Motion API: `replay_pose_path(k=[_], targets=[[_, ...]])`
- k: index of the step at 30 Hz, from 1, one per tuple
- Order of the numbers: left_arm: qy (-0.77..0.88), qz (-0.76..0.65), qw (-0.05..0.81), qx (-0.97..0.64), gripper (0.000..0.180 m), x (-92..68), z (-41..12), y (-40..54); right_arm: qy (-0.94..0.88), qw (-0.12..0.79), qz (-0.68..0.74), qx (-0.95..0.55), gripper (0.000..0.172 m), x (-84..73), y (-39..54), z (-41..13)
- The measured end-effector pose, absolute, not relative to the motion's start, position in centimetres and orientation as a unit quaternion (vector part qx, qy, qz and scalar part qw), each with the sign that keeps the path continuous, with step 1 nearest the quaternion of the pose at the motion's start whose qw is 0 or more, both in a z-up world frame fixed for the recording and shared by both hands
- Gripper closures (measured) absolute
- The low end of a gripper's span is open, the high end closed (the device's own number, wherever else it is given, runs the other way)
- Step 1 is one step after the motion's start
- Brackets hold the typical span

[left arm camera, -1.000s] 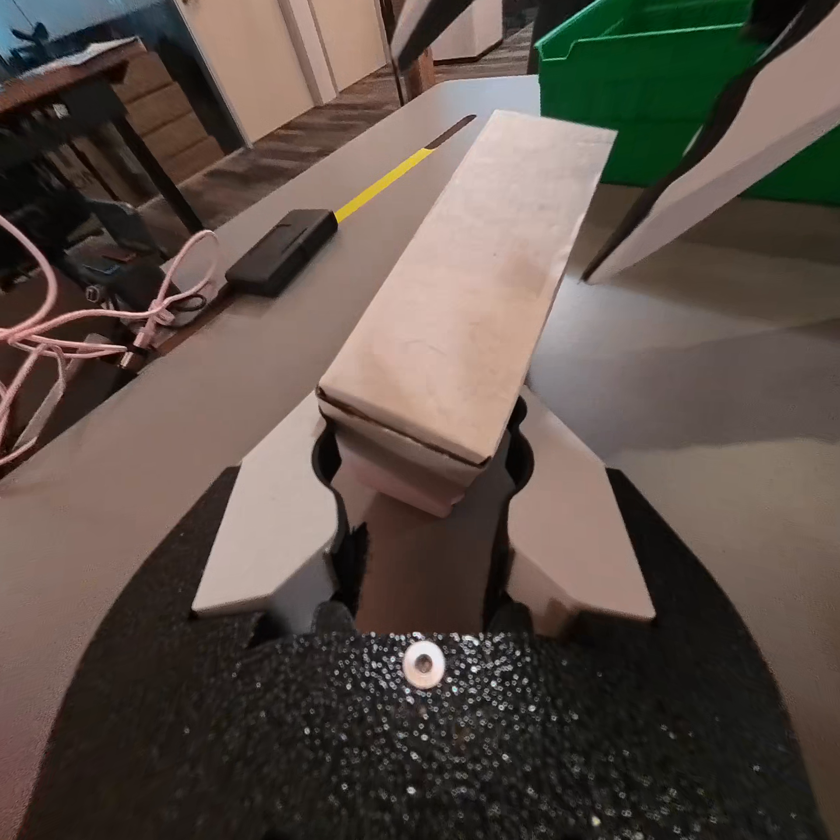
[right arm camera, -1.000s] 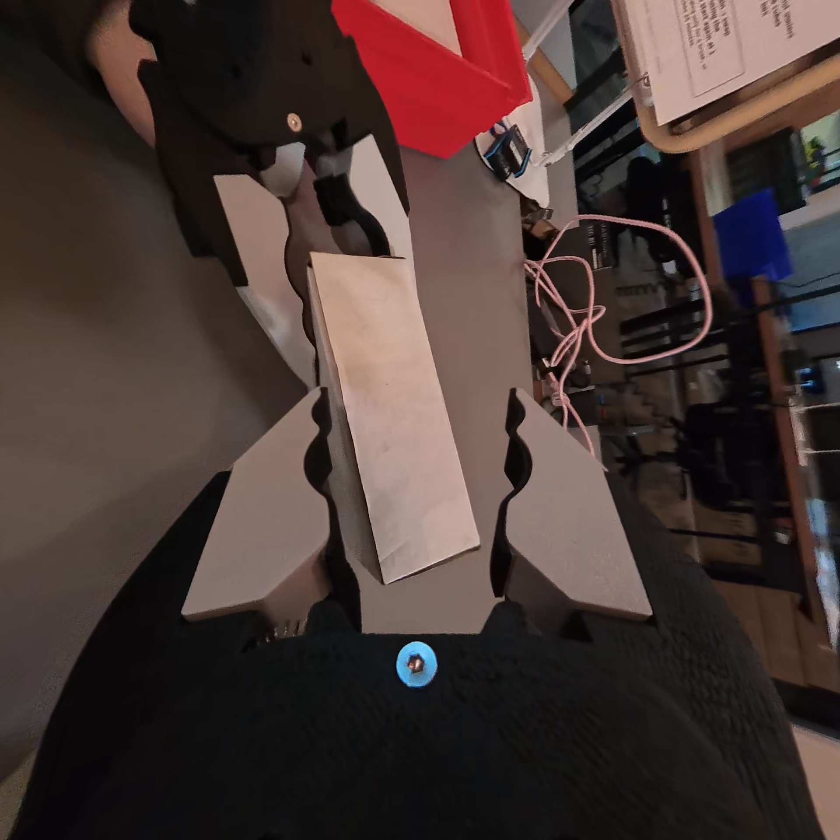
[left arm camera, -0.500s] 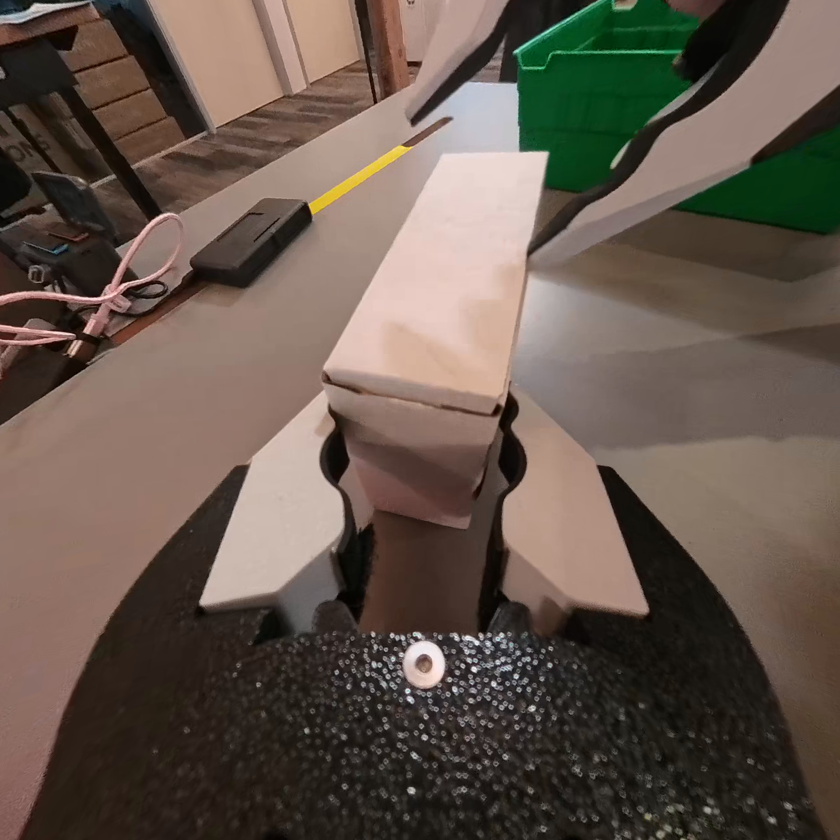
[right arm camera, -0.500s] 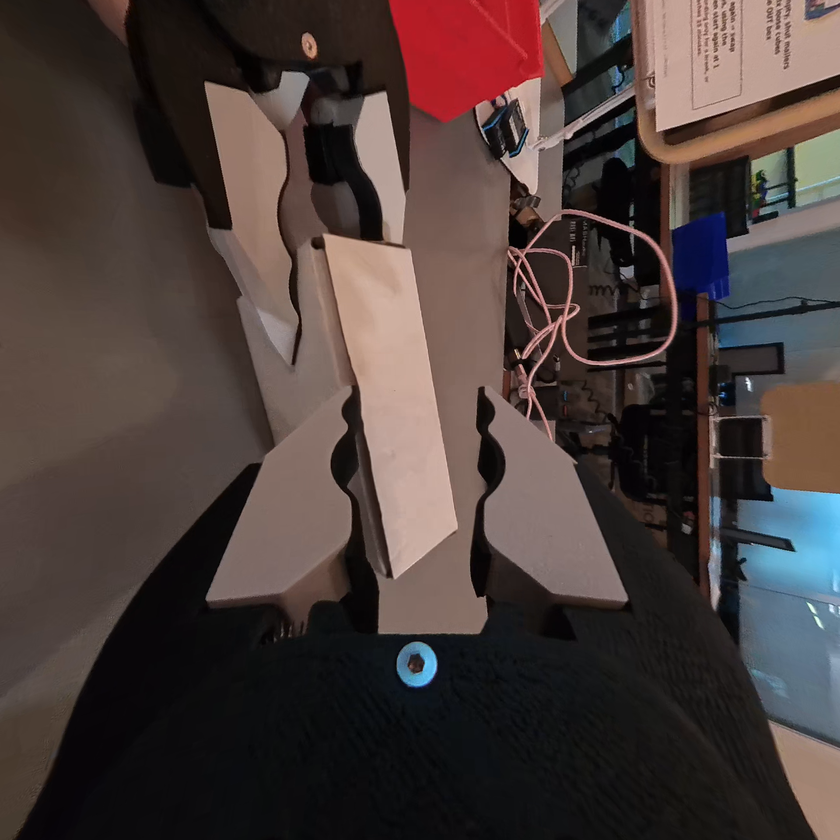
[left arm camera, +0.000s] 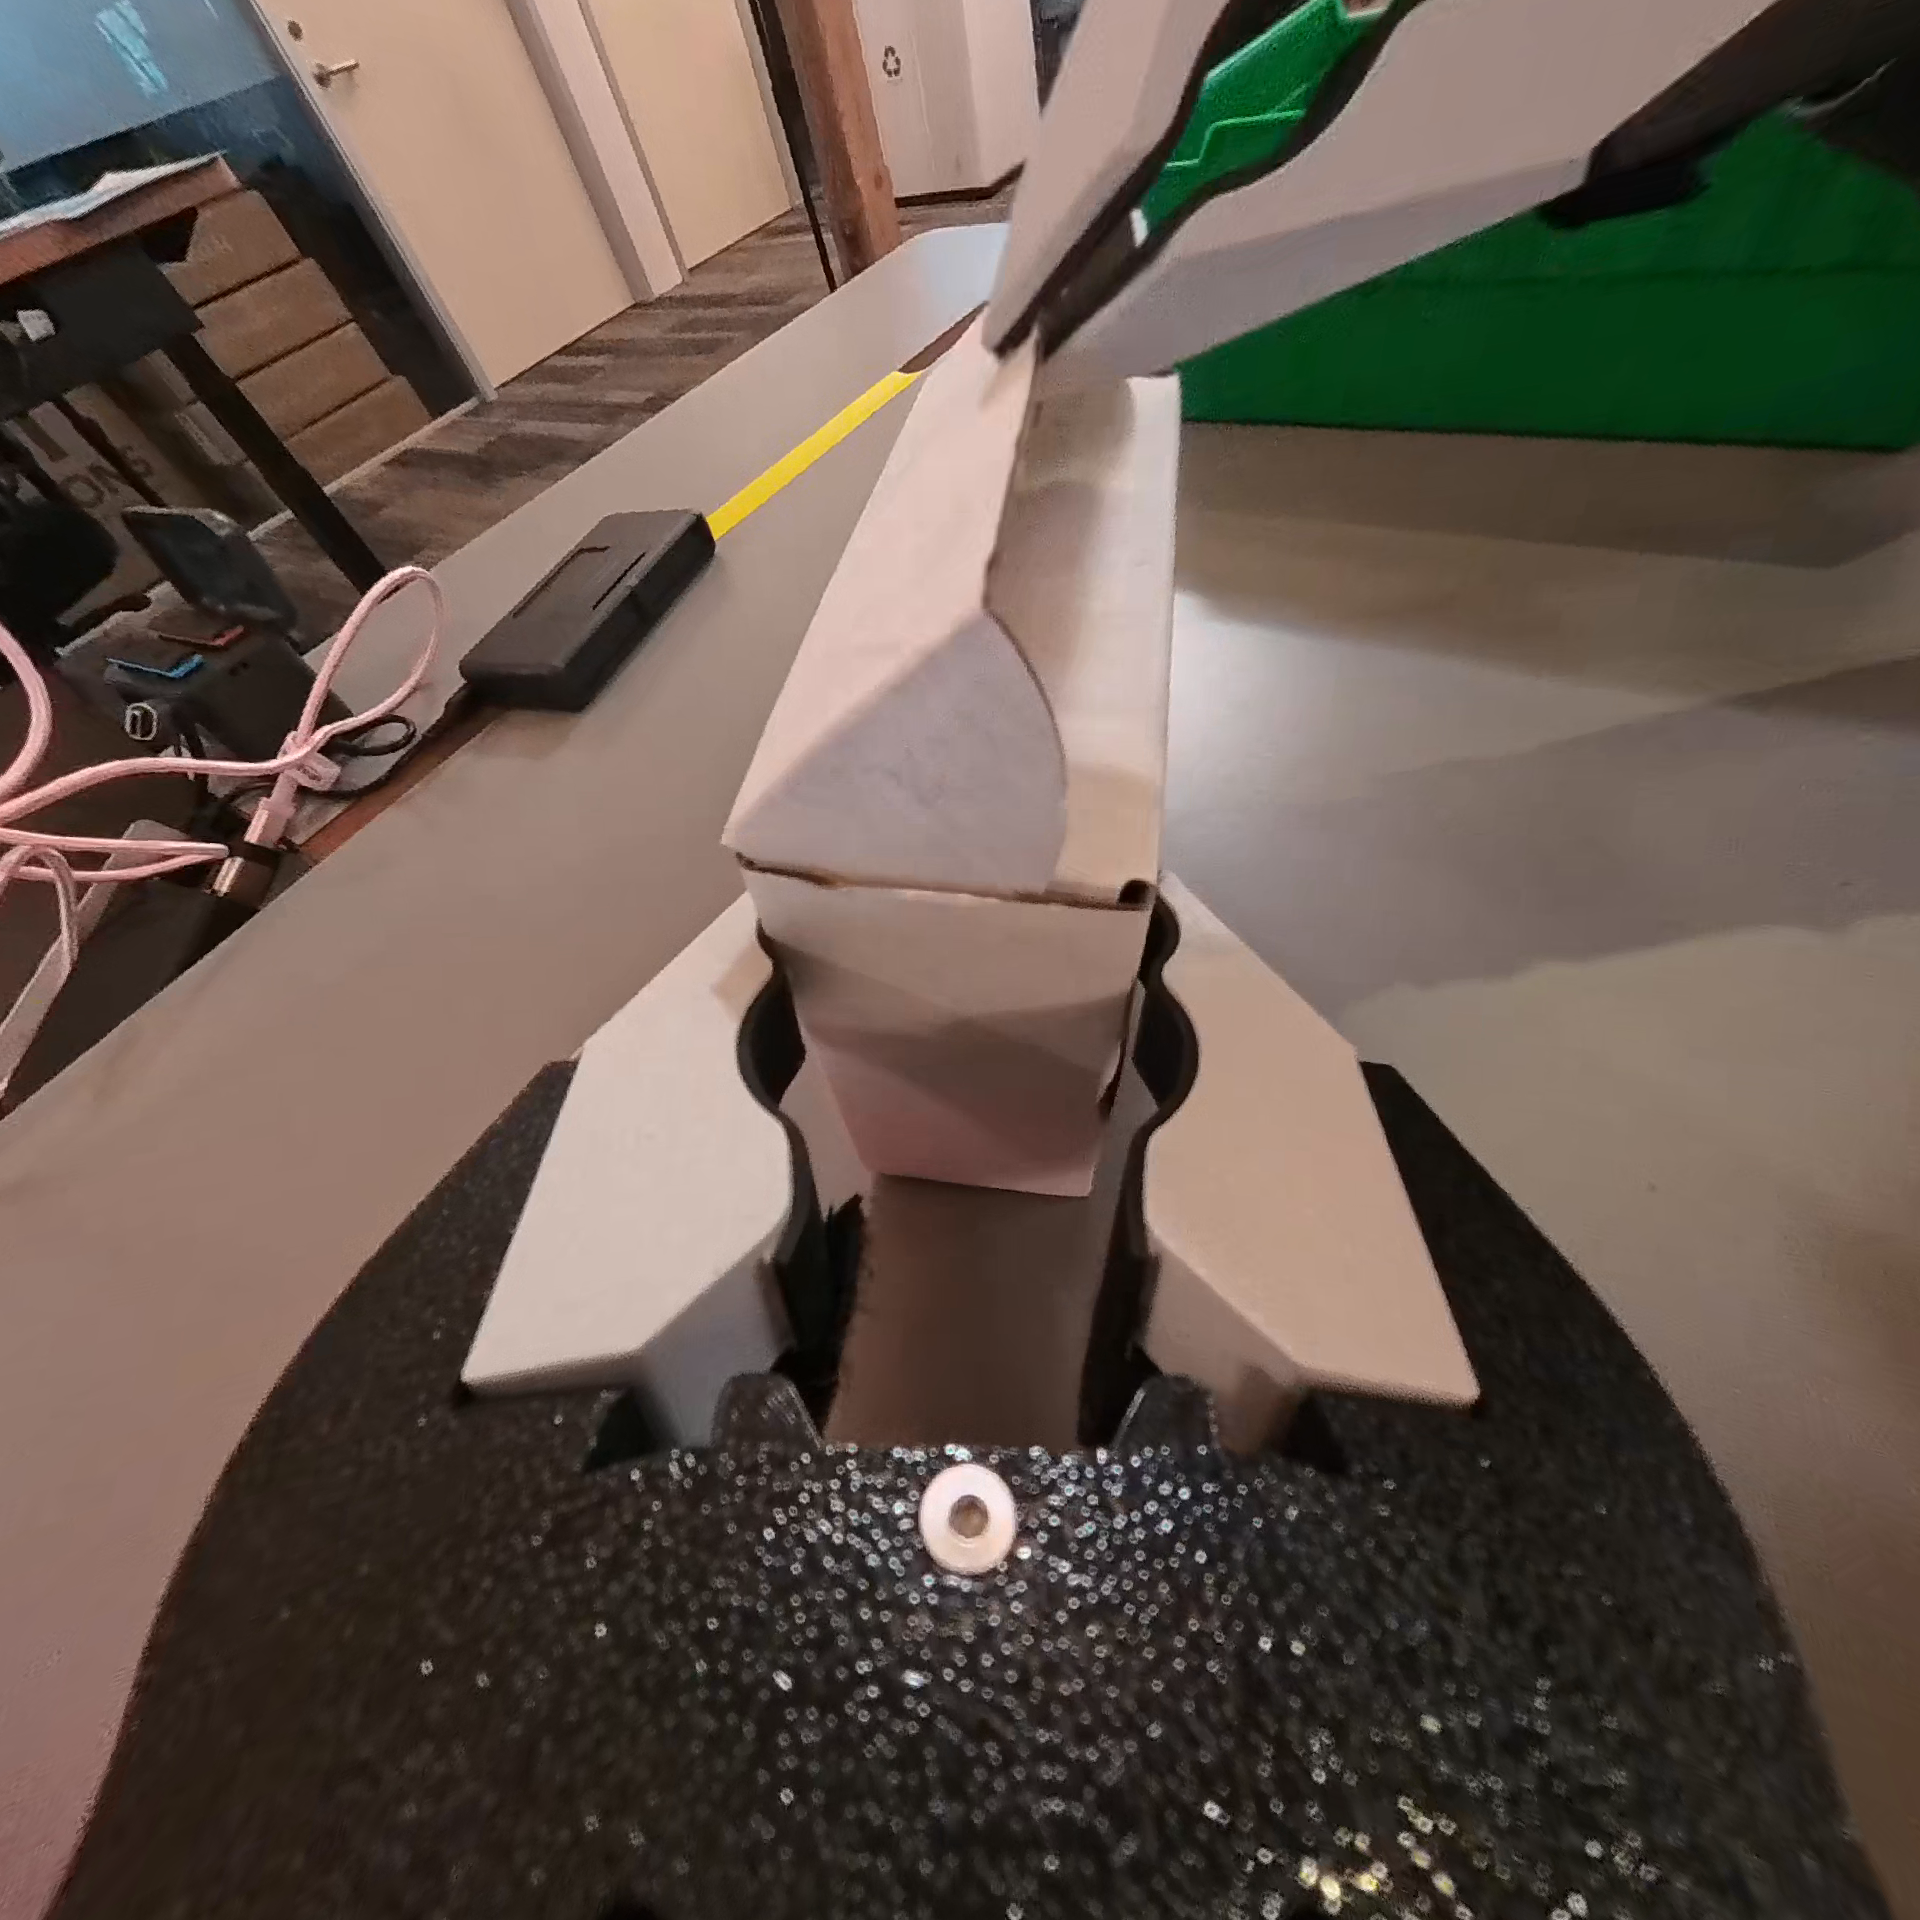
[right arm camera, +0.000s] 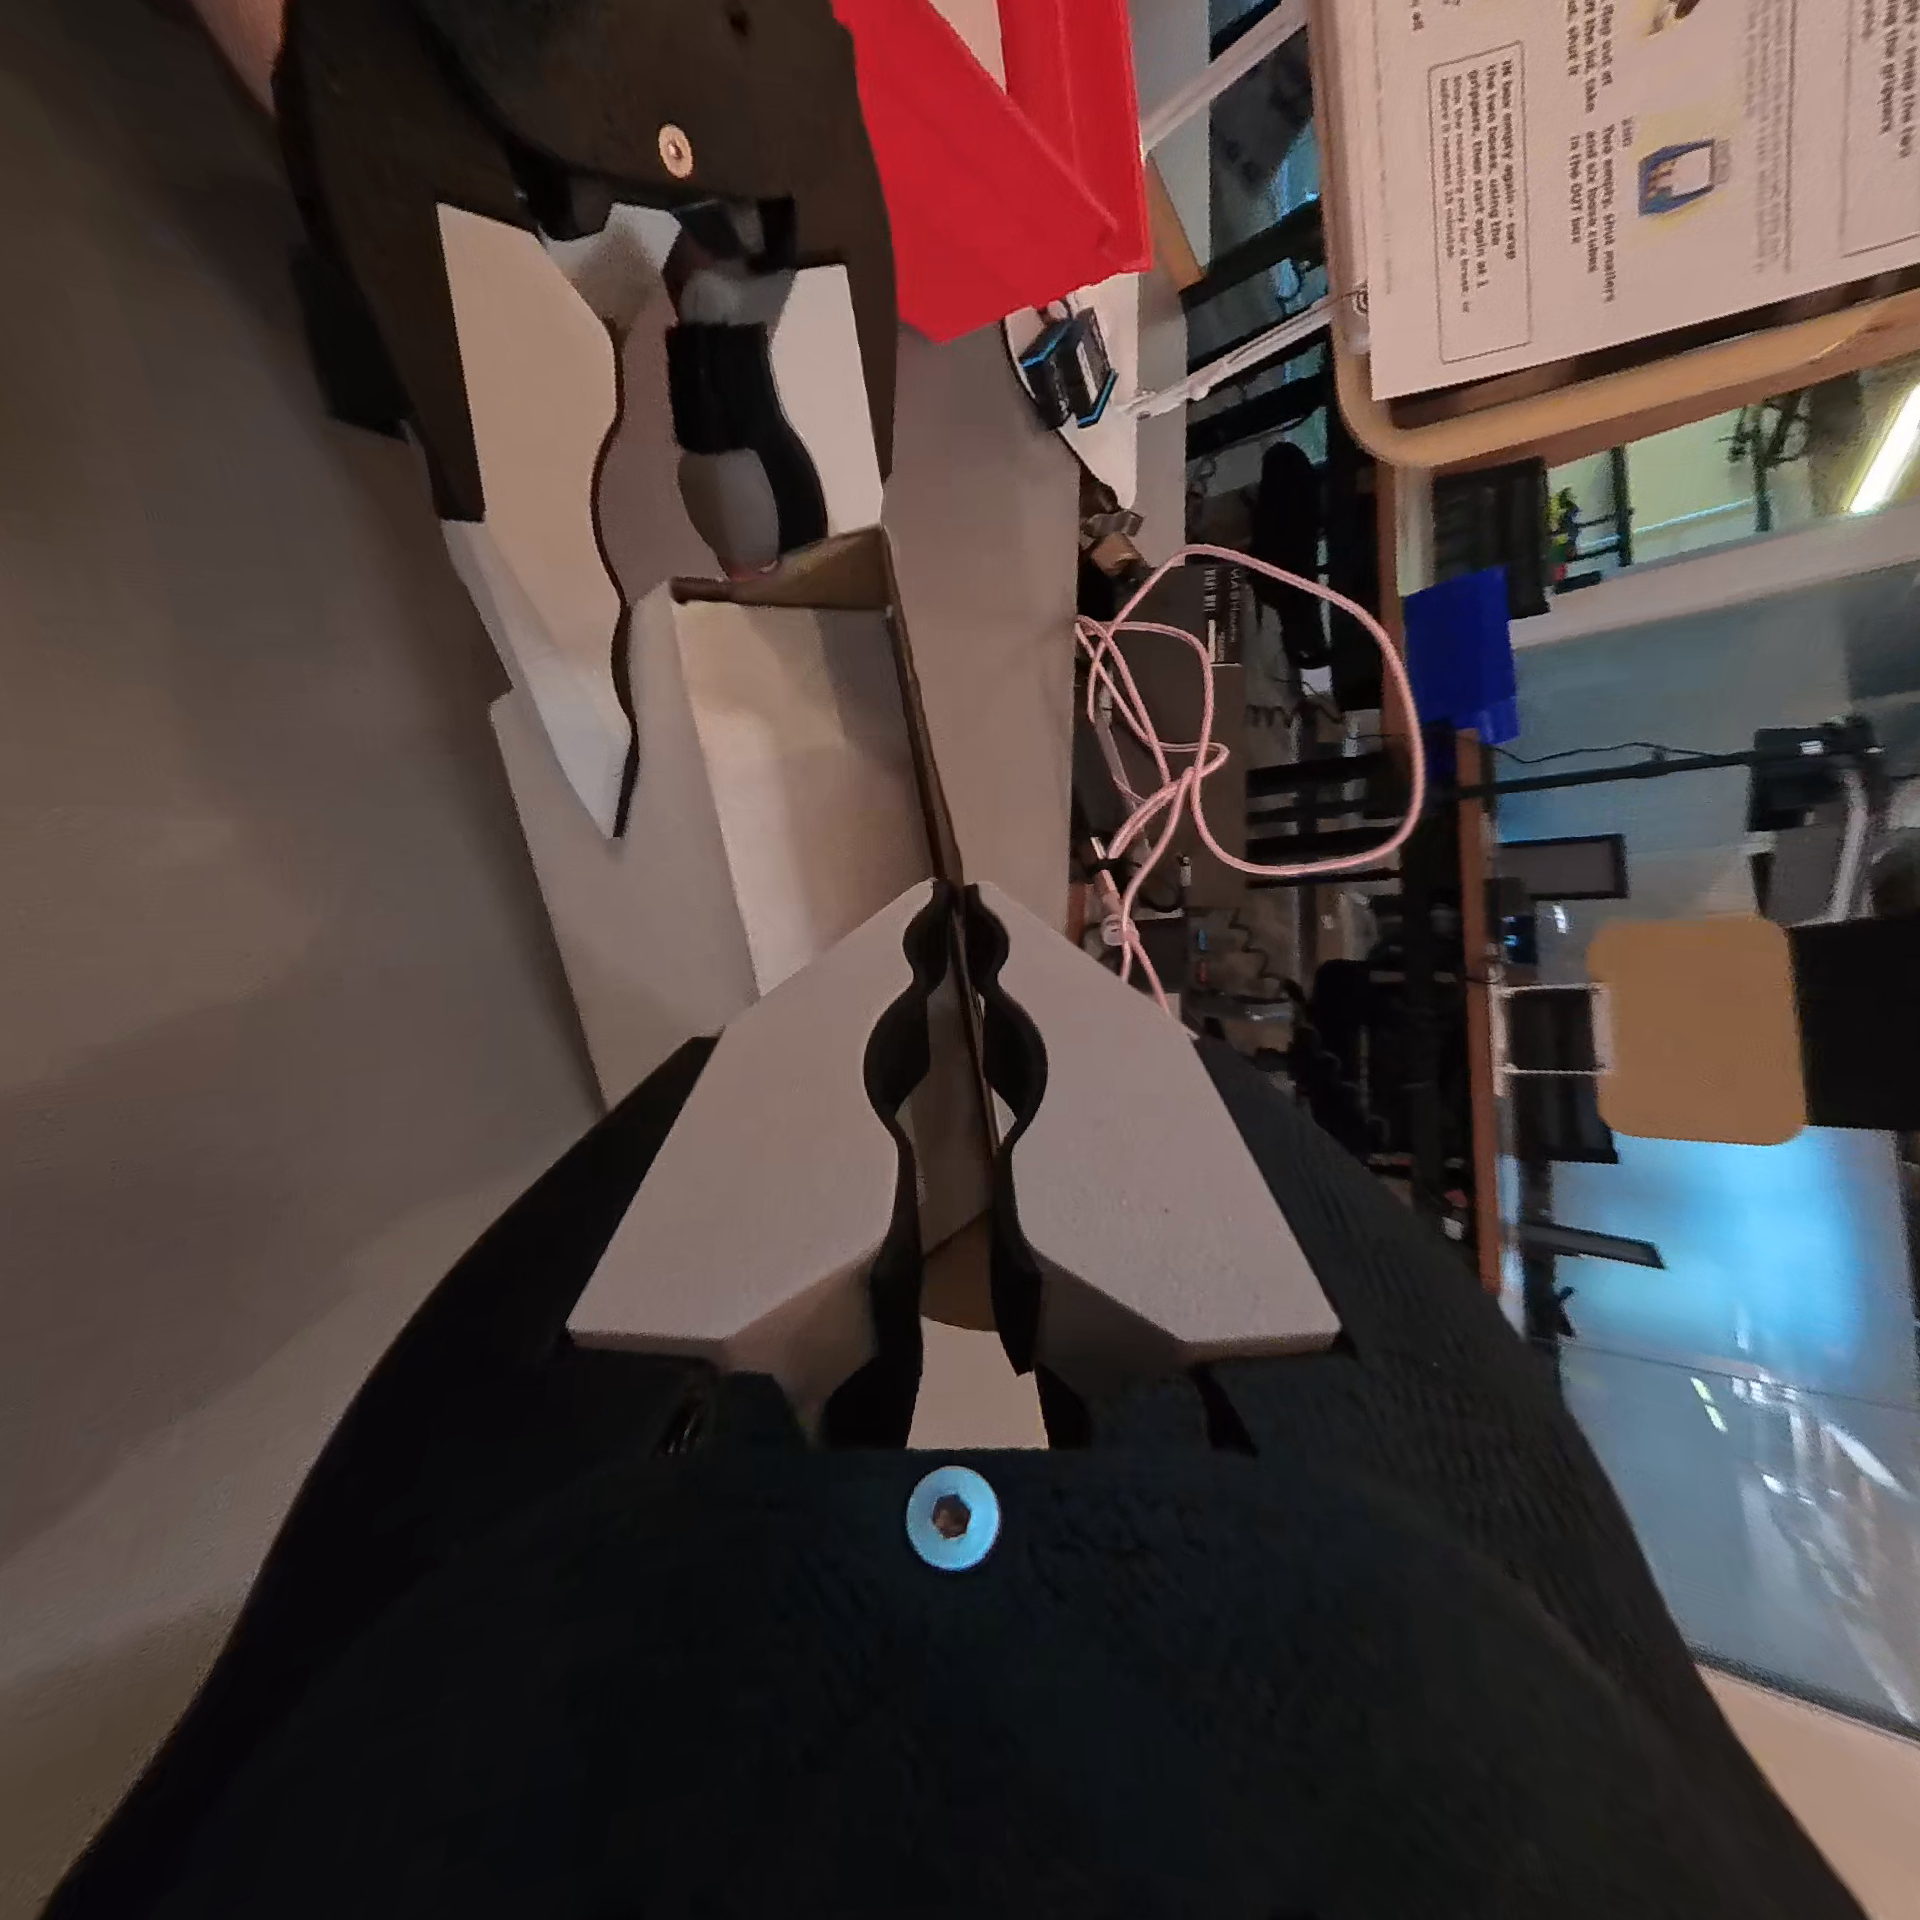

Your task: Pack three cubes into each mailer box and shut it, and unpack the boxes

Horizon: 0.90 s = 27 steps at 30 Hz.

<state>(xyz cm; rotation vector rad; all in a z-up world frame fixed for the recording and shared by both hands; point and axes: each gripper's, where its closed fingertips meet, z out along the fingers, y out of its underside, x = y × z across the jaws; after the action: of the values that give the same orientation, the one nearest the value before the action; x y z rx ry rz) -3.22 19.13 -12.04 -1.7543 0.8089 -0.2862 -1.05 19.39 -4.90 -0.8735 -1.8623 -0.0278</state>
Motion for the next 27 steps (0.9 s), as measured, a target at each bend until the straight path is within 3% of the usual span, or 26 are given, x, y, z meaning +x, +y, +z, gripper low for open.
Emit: replay_pose_path(k=[3,7,11,15,18,20,22,27], targets=[[0.376,-0.102,0.567,-0.726,0.117,-2.4,-11.9,18.7,-0.785,0.484,-0.016,-0.386,0.161,-0.6,20.1,-6.4],[0.395,-0.065,0.580,-0.710,0.117,-2.0,-11.8,18.6,-0.786,0.485,-0.025,-0.384,0.170,-0.6,20.3,-6.6],[0.457,0.051,0.612,-0.644,0.116,-2.2,-11.4,18.6,-0.786,0.460,0.012,-0.412,0.170,0.2,19.5,-6.3],[0.549,0.246,0.610,-0.517,0.117,-2.7,-11.5,18.6,-0.792,0.376,0.094,-0.473,0.171,1.4,17.9,-7.5],[0.556,0.264,0.611,-0.497,0.116,-2.5,-11.9,18.5,-0.789,0.343,0.121,-0.495,0.170,1.8,17.6,-8.2],[0.549,0.254,0.613,-0.508,0.105,-2.4,-12.0,18.7,-0.784,0.353,0.121,-0.497,0.171,1.6,17.8,-7.9],[0.541,0.213,0.611,-0.538,0.082,-2.1,-12.4,18.7,-0.780,0.359,0.116,-0.499,0.172,1.7,17.9,-7.5],[0.496,0.133,0.642,-0.569,0.066,-1.8,-11.2,18.4,-0.762,0.375,0.087,-0.521,0.172,2.4,19.3,-7.0]])
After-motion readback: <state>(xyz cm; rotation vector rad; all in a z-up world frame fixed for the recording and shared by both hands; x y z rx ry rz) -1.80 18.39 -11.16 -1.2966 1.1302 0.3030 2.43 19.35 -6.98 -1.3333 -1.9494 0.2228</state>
